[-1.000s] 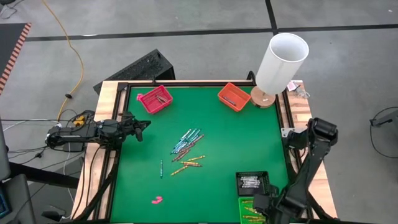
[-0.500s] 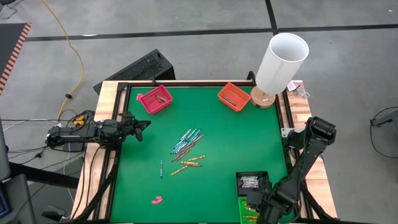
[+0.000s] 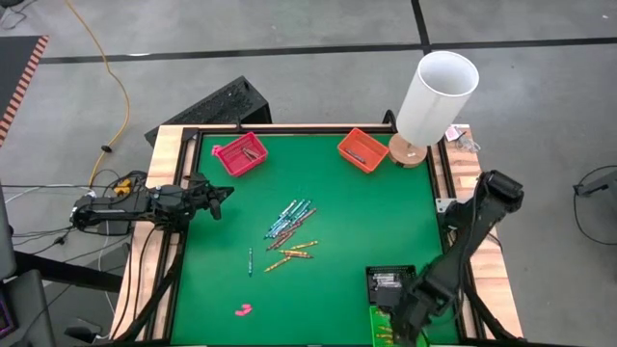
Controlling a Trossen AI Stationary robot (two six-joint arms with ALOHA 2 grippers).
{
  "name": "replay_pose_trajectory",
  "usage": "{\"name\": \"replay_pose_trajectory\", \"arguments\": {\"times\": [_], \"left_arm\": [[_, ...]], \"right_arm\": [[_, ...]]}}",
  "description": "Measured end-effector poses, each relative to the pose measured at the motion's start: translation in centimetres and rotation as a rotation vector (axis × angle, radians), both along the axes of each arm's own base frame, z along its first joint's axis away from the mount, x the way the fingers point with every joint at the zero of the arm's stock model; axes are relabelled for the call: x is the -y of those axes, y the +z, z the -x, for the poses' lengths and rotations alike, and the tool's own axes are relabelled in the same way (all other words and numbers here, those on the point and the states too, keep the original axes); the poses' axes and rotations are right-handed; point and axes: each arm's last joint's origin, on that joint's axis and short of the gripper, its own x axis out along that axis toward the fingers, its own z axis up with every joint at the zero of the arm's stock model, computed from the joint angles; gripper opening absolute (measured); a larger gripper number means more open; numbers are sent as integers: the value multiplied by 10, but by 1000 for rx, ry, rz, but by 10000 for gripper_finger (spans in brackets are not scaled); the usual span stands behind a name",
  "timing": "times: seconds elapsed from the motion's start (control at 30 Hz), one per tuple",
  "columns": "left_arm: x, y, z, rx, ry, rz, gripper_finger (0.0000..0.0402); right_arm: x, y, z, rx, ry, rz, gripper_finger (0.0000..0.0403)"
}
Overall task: Sort crayons
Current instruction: Put the yellow crayon into the green bin
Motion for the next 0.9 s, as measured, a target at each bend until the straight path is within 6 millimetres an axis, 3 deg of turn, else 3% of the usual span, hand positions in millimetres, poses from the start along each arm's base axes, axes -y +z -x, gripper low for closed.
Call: {"name": "replay_pose_trajectory", "arguments": {"times": [0.2, 0.37, 0.63, 0.9], "left_arm": [[0, 0, 0, 1, 0, 1, 0], [0, 0, 0, 8, 4, 14, 0], [0, 0, 0, 20, 8, 36, 0], [0, 0, 0, 29, 9, 52, 0]], "right_arm": [[54, 32, -28, 229, -15, 112, 102], [100, 35, -59, 300, 8, 248, 102], [144, 18, -120, 473, 129, 368, 102], [170, -23, -166, 515, 200, 322, 102]]}}
